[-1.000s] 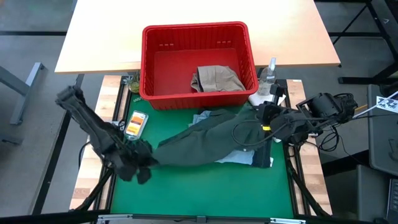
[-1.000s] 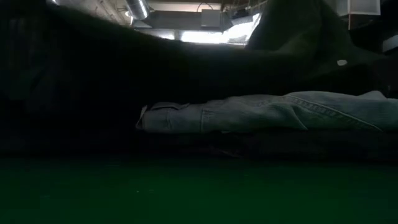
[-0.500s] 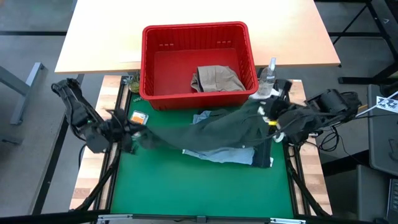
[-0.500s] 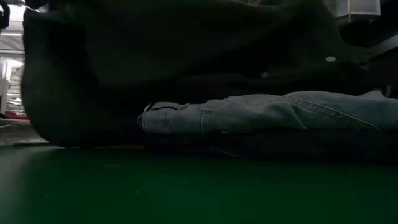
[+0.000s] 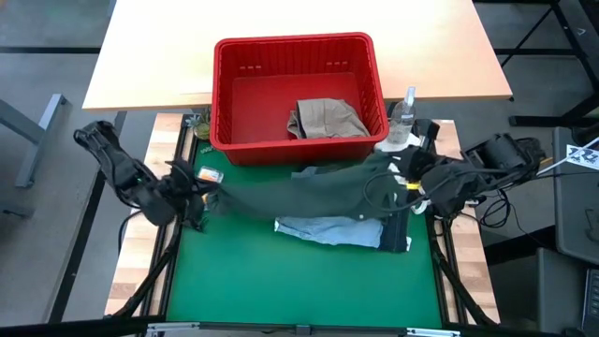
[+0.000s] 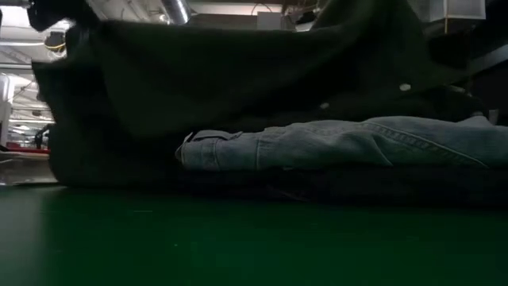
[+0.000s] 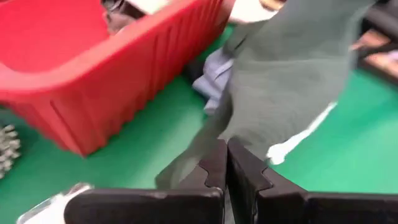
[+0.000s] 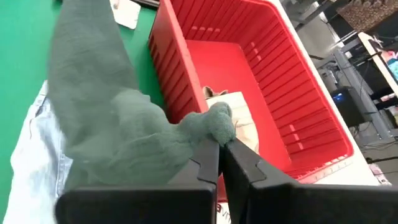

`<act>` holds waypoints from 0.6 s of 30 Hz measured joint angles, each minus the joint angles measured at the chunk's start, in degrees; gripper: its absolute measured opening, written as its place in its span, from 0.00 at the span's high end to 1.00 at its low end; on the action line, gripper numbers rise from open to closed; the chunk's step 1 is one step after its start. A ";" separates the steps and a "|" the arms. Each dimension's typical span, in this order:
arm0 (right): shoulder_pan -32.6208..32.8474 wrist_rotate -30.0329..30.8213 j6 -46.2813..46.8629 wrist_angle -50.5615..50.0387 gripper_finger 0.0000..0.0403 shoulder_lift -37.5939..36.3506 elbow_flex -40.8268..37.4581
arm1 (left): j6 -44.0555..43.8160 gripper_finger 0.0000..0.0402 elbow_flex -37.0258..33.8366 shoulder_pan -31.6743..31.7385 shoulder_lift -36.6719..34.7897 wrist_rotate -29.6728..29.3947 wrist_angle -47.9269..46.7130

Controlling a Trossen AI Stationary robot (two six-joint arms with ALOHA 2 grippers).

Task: Fold laundry
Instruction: Fold the green shirt

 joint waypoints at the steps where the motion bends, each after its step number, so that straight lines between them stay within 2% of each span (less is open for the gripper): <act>1: 0.00 -0.04 -0.58 0.00 0.98 0.22 -0.01 | -0.04 1.00 -0.92 0.66 0.62 0.63 0.00; 12: 0.00 -0.06 -1.39 0.00 0.98 0.61 -0.01 | -0.15 0.99 -11.60 8.11 7.68 2.57 0.21; 18: 0.00 -0.06 -1.39 0.00 0.98 0.61 -0.01 | 0.00 0.85 -13.22 11.85 9.44 2.57 0.40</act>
